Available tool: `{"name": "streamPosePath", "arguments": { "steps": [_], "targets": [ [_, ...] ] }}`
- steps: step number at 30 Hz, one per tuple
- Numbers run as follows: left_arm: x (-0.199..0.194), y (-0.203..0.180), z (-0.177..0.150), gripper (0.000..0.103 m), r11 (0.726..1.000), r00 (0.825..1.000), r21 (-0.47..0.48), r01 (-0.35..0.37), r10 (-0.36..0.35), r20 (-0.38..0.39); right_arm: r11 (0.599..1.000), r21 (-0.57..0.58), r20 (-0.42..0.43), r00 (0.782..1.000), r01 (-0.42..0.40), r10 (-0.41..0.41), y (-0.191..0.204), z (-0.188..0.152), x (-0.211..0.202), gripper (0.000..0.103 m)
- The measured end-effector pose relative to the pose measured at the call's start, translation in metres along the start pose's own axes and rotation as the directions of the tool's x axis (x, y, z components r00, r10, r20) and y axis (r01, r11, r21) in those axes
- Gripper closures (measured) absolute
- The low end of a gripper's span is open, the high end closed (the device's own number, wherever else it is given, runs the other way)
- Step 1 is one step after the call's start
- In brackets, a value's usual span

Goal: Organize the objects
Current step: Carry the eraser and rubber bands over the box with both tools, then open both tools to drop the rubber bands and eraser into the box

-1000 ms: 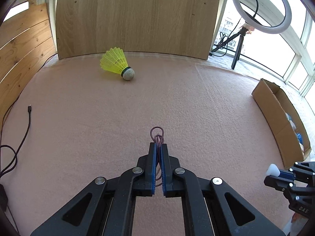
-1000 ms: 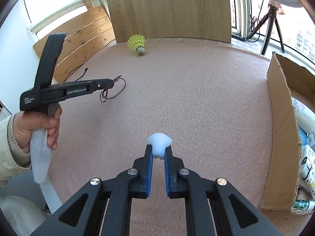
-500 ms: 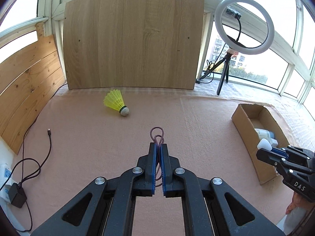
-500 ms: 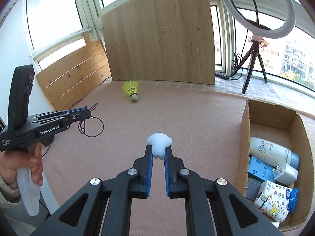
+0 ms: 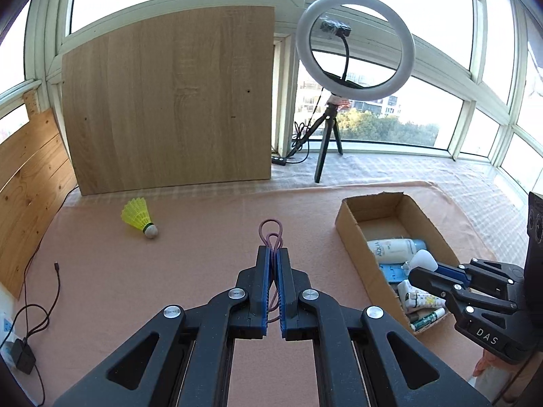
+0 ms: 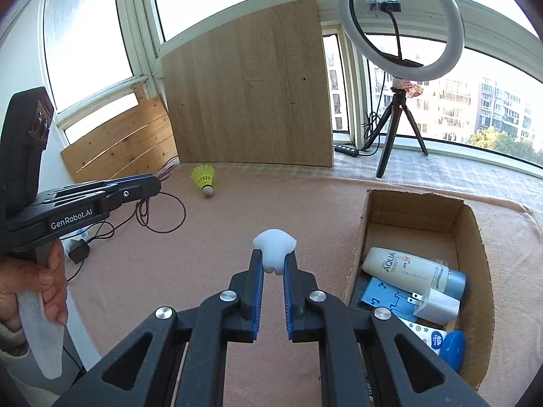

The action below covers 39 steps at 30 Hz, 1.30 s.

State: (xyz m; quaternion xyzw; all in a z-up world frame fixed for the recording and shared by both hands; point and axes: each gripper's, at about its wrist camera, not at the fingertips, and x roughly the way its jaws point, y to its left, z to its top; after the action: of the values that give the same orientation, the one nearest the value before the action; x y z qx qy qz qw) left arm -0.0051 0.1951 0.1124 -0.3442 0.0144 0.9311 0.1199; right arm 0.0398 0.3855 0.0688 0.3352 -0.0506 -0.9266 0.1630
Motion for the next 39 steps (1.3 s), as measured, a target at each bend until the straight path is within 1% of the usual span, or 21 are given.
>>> {"name": "streamPosePath", "arguments": {
  "steps": [7, 14, 19, 21, 22, 23, 24, 25, 26, 27, 28, 30, 33, 36, 39],
  "targets": [
    [0.015, -0.075, 0.011, 0.099, 0.996, 0.997, 0.059, 0.072, -0.072, 0.004, 0.997, 0.05, 0.015, 0.998, 0.064, -0.065, -0.052, -0.014, -0.035, 0.093],
    [0.032, -0.139, 0.021, 0.099, 0.982, 0.99, 0.121, 0.143, -0.143, -0.01, 0.988, 0.096, 0.007, 0.993, 0.12, -0.121, -0.094, -0.03, -0.06, 0.093],
    [0.052, -0.172, 0.024, 0.099, 0.97, 0.982, 0.155, 0.186, -0.183, -0.036, 0.984, 0.107, -0.013, 0.99, 0.14, -0.14, -0.113, -0.037, -0.061, 0.089],
    [0.065, -0.181, 0.023, 0.096, 0.965, 0.979, 0.163, 0.203, -0.196, -0.061, 0.984, 0.101, -0.033, 0.989, 0.149, -0.146, -0.118, -0.038, -0.054, 0.086],
    [0.075, -0.186, 0.021, 0.094, 0.962, 0.976, 0.172, 0.211, -0.198, -0.088, 0.983, 0.097, -0.048, 0.987, 0.157, -0.153, -0.12, -0.039, -0.048, 0.082],
    [0.083, -0.188, 0.019, 0.08, 0.963, 0.976, 0.178, 0.203, -0.185, -0.11, 0.983, 0.092, -0.076, 0.985, 0.16, -0.154, -0.122, -0.04, -0.041, 0.072],
    [0.088, -0.189, 0.016, 0.055, 0.965, 0.978, 0.179, 0.191, -0.171, -0.119, 0.984, 0.079, -0.097, 0.983, 0.162, -0.154, -0.121, -0.04, -0.035, 0.069],
    [0.091, -0.187, 0.014, 0.044, 0.968, 0.981, 0.176, 0.177, -0.159, -0.115, 0.982, 0.067, -0.096, 0.98, 0.179, -0.172, -0.12, -0.041, -0.035, 0.068],
    [0.09, -0.184, 0.011, 0.027, 0.972, 0.984, 0.172, 0.163, -0.147, -0.101, 0.979, 0.062, -0.087, 0.978, 0.193, -0.188, -0.119, -0.042, -0.036, 0.067],
    [0.089, -0.18, 0.01, 0.02, 0.974, 0.987, 0.167, 0.152, -0.139, -0.085, 0.978, 0.064, -0.084, 0.978, 0.198, -0.193, -0.119, -0.043, -0.038, 0.065],
    [0.089, -0.176, 0.009, 0.019, 0.976, 0.988, 0.165, 0.145, -0.133, -0.08, 0.976, 0.07, -0.082, 0.977, 0.204, -0.199, -0.119, -0.044, -0.039, 0.061],
    [0.09, -0.166, 0.006, 0.018, 0.977, 0.988, 0.158, 0.14, -0.127, -0.093, 0.972, 0.085, -0.066, 0.975, 0.217, -0.212, -0.12, -0.045, -0.044, 0.061],
    [0.09, -0.146, 0.003, 0.018, 0.982, 0.988, 0.14, 0.127, -0.113, -0.103, 0.968, 0.101, -0.076, 0.972, 0.229, -0.222, -0.12, -0.045, -0.044, 0.06],
    [0.089, -0.122, 0.002, 0.015, 0.987, 0.99, 0.115, 0.108, -0.096, -0.105, 0.965, 0.105, -0.078, 0.969, 0.24, -0.233, -0.115, -0.043, -0.041, 0.06],
    [0.084, -0.095, -0.002, 0.014, 0.991, 0.991, 0.096, 0.089, -0.078, -0.107, 0.964, 0.101, -0.076, 0.968, 0.245, -0.238, -0.105, -0.038, -0.036, 0.059]
  ]
}}
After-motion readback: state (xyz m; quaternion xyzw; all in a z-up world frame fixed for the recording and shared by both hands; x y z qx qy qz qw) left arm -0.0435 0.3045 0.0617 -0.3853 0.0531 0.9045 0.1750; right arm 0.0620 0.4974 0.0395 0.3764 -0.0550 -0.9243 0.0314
